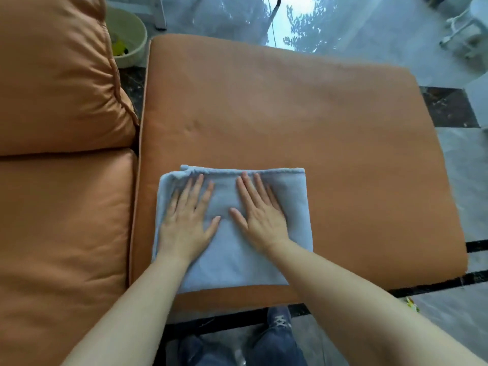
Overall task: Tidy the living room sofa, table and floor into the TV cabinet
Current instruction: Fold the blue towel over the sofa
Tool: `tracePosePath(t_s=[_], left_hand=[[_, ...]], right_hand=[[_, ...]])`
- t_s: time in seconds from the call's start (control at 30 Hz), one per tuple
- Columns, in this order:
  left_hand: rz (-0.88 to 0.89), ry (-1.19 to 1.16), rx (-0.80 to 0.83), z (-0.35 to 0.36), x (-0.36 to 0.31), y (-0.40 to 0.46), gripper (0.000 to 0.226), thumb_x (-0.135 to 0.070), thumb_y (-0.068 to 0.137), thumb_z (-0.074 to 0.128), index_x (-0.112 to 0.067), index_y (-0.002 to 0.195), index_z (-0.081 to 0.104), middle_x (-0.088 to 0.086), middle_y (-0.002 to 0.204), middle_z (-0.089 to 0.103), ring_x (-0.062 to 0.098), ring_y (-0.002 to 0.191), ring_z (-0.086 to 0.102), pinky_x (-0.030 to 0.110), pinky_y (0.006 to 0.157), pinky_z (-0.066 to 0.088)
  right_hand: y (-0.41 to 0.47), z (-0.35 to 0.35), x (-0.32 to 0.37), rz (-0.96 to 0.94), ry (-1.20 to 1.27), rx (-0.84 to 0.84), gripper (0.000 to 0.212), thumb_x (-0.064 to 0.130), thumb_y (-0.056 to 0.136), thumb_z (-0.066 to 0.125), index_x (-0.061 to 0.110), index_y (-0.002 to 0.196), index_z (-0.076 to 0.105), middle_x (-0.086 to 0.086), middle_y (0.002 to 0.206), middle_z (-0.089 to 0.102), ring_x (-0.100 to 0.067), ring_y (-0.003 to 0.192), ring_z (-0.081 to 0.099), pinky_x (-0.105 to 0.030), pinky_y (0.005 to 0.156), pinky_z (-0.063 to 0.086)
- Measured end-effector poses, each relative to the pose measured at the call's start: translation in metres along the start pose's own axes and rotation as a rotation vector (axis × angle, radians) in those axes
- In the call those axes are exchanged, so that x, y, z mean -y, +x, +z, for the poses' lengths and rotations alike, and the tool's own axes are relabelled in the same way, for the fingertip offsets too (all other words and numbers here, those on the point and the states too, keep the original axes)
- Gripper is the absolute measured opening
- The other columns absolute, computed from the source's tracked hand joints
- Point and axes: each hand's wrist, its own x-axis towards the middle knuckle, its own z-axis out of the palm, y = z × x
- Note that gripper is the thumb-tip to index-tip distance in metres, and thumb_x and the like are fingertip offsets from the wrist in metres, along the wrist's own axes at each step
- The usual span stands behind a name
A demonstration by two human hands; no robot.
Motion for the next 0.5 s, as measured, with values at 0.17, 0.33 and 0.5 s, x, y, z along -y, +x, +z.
tracePosePath(t_s=[0.17, 0.33, 0.5], left_hand=[[-0.149, -0.034, -0.04, 0.001, 0.013, -0.017, 0.081, -0.061, 0.093, 0.029, -0.013, 0.158, 0.018, 0.005, 0.166, 0.005, 0.022, 0.154, 0.001, 0.048, 0.124, 0.009], [-0.057, 0.004, -0.103, -0.018, -0.047, -0.053, 0.075, -0.035, 0.094, 0.04, -0.007, 0.157, 0.011, 0.011, 0.166, 0.003, 0.028, 0.153, 0.004, 0.051, 0.122, 0.015], [-0.015, -0.01, 0.048, 0.005, -0.062, -0.069, 0.082, -0.033, 0.084, 0.043, -0.016, 0.158, 0.013, 0.008, 0.167, 0.001, 0.026, 0.153, 0.004, 0.05, 0.122, 0.016]], right_hand=[[-0.045, -0.013, -0.085, 0.457, -0.176, 0.094, 0.072, 0.06, 0.1, 0.005, 0.019, 0.157, -0.008, 0.004, 0.165, -0.012, -0.018, 0.151, -0.016, -0.046, 0.123, -0.006], [-0.078, -0.022, -0.01, 0.192, 0.061, -0.043, 0.07, 0.043, 0.103, 0.028, 0.008, 0.157, 0.0, -0.006, 0.166, -0.005, -0.025, 0.153, -0.005, -0.049, 0.124, 0.0], [-0.112, 0.021, -0.003, -0.063, -0.064, 0.066, 0.069, 0.048, 0.102, 0.038, 0.015, 0.158, 0.016, 0.001, 0.166, 0.009, -0.02, 0.153, 0.008, -0.05, 0.12, 0.019]])
